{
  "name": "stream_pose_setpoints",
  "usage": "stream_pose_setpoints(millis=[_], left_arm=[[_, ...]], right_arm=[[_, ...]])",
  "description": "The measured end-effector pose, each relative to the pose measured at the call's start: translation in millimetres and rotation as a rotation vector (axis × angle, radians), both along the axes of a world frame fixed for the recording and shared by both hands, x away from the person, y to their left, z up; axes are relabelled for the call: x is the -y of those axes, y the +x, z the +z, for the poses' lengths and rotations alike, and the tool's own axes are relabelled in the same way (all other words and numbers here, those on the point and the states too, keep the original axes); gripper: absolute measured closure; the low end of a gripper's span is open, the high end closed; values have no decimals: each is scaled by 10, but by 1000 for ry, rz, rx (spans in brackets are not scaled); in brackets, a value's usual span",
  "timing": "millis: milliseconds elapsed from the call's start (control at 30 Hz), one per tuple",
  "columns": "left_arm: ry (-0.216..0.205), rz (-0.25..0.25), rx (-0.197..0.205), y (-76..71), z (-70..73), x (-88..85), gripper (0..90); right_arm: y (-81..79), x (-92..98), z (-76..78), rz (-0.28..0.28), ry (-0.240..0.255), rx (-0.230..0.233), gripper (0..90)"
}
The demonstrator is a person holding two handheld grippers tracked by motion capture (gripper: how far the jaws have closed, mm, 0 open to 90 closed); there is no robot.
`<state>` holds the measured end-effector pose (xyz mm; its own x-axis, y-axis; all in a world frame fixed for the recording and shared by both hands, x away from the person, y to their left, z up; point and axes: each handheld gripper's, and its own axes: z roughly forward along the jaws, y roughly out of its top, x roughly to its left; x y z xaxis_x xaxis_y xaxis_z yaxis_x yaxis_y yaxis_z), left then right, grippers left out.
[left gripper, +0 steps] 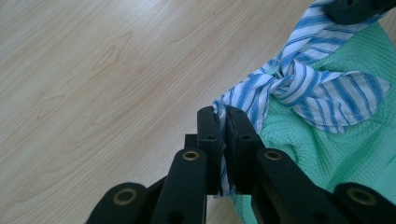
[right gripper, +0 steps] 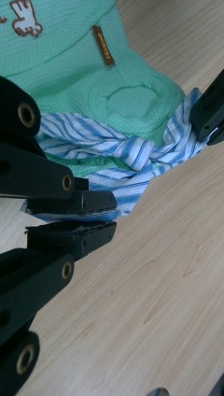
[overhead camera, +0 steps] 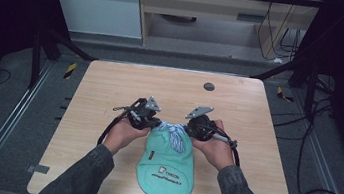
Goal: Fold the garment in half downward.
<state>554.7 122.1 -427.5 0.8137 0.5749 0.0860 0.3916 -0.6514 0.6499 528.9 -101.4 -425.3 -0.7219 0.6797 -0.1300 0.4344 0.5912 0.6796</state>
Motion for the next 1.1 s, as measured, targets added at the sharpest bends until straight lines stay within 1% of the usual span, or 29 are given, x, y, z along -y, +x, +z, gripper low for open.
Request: stream_pose_setpoints(millis=[133, 333, 400, 467, 500, 633, 667, 700, 767, 800, 833, 900, 933, 1033, 1067, 1100], left_arm=[[14, -8, 13, -15, 64, 27, 856], [12, -14, 21, 25, 155, 35, 856], [10, -18, 22, 35, 160, 40, 856], [7, -19, 12, 69, 139, 37, 856], [-5, -17, 9, 98, 122, 29, 856], [-23, -11, 5, 146, 119, 18, 856], [-17, -15, 9, 158, 130, 13, 856], [-21, -10, 11, 157, 137, 15, 856], [-18, -12, 14, 150, 156, 13, 855], [-16, -14, 25, 125, 177, 15, 855], [-16, -14, 25, 125, 177, 15, 855], [-19, -19, 36, 99, 191, 24, 855], [-10, -21, 31, 88, 204, 21, 855], [-20, -16, 32, 57, 235, 15, 855], [-14, -17, 42, 39, 263, 16, 855], [-16, -16, 48, 32, 273, 17, 855]], right_arm=[[-23, 10, 44, 4, -17, 11, 839], [5, 39, 126, -3, -1, 21, 839], [26, 47, 149, -5, -2, 23, 839], [53, 55, 153, -9, 6, 24, 839], [67, 59, 143, -9, 11, 21, 839], [124, 77, 114, -12, 21, 21, 840], [134, 80, 114, -12, 22, 23, 840], [144, 79, 112, -15, 26, 22, 840], [143, 75, 118, -9, 22, 29, 840], [106, 64, 139, -3, 7, 43, 839], [106, 64, 139, -3, 7, 43, 839], [55, 56, 163, -1, -6, 58, 839], [37, 54, 167, -3, -4, 60, 840], [-18, 55, 196, -3, -6, 69, 840], [-30, 53, 209, -5, -3, 70, 840], [-48, 53, 245, 0, -7, 78, 840]])
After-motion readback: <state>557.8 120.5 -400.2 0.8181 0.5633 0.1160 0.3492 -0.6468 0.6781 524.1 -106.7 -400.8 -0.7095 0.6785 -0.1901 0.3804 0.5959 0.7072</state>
